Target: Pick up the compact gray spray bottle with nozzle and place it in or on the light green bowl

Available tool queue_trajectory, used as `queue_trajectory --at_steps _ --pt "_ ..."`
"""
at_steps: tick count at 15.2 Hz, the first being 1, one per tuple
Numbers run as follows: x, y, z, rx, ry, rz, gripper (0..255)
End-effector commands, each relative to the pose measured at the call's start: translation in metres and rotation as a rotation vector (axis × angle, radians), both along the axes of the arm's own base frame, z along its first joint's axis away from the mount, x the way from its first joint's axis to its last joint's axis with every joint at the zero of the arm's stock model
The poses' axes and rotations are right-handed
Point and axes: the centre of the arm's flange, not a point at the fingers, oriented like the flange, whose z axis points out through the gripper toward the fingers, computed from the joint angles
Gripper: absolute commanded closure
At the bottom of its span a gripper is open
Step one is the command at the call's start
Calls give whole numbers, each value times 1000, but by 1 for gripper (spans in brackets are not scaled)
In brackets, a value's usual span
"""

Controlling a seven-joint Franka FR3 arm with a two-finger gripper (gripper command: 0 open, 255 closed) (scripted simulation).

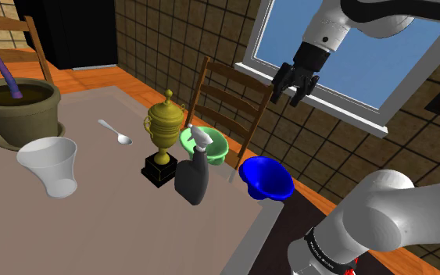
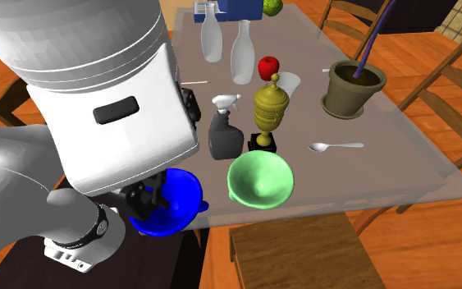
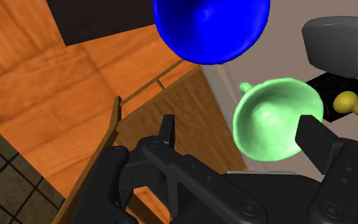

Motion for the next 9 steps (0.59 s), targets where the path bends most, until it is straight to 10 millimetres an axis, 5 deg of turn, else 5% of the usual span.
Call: queue_trajectory --at_steps 1,9 --pt "0 0 0 0 0 0 0" --pt "5 110 -14 -42 -25 89 0"
